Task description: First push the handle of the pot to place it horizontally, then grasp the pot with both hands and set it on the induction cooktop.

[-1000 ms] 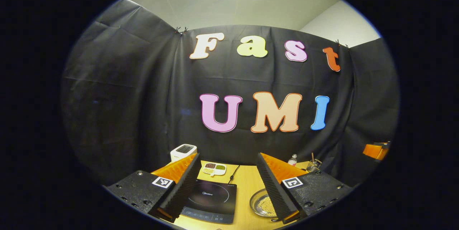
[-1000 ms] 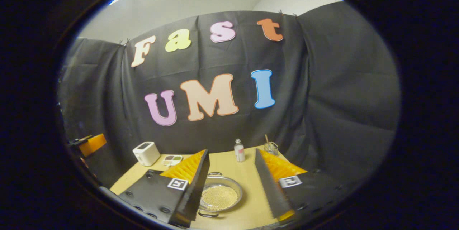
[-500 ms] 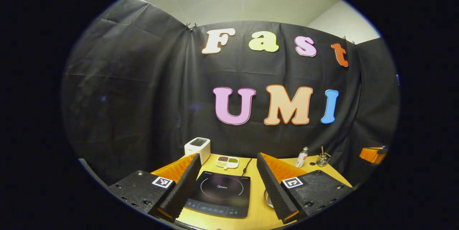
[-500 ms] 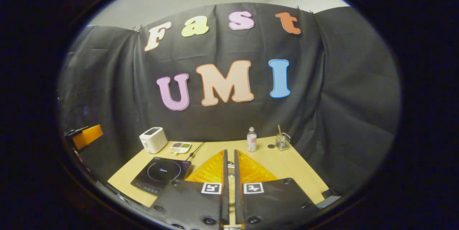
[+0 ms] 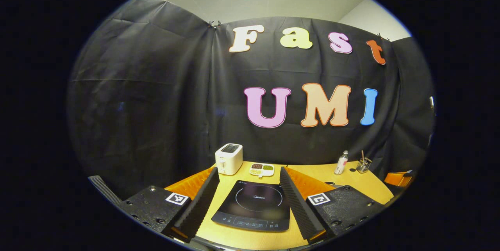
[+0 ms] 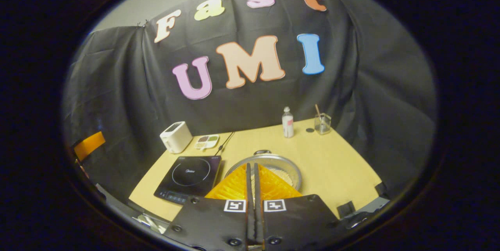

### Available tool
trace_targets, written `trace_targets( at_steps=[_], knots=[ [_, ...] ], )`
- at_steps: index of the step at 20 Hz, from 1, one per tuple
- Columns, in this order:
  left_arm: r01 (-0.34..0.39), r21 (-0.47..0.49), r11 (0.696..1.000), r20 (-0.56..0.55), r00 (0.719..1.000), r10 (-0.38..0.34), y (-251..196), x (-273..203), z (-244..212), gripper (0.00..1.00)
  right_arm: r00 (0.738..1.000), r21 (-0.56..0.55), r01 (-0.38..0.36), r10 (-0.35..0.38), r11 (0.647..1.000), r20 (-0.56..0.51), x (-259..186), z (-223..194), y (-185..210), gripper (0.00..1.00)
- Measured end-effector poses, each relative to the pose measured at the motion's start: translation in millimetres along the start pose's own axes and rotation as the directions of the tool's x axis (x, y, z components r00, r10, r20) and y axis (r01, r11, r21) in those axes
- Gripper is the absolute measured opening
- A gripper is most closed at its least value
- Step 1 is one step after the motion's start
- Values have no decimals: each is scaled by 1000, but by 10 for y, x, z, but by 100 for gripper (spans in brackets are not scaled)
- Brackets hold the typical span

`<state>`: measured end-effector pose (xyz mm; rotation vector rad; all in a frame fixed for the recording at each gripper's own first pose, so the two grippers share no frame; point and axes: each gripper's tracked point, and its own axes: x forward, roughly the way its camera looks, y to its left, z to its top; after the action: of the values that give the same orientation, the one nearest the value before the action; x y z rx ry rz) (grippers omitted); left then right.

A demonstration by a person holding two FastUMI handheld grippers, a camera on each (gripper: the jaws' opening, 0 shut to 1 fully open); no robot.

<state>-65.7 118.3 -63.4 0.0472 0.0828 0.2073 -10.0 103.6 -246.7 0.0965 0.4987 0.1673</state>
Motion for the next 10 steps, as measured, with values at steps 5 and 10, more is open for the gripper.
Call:
trace_targets(
  at_steps=[5, 10],
  knots=[
    [6, -10, 1000, -39, 999, -7, 53, 72, -167, 95, 976, 49, -71, 80, 996, -204, 139, -649, 275, 0],
    [8, -49, 999, -86, 996, -12, 67, 145, -351, 91, 908, 122, -96, 138, 988, -396, 253, -1184, 438, 3]
  ],
)
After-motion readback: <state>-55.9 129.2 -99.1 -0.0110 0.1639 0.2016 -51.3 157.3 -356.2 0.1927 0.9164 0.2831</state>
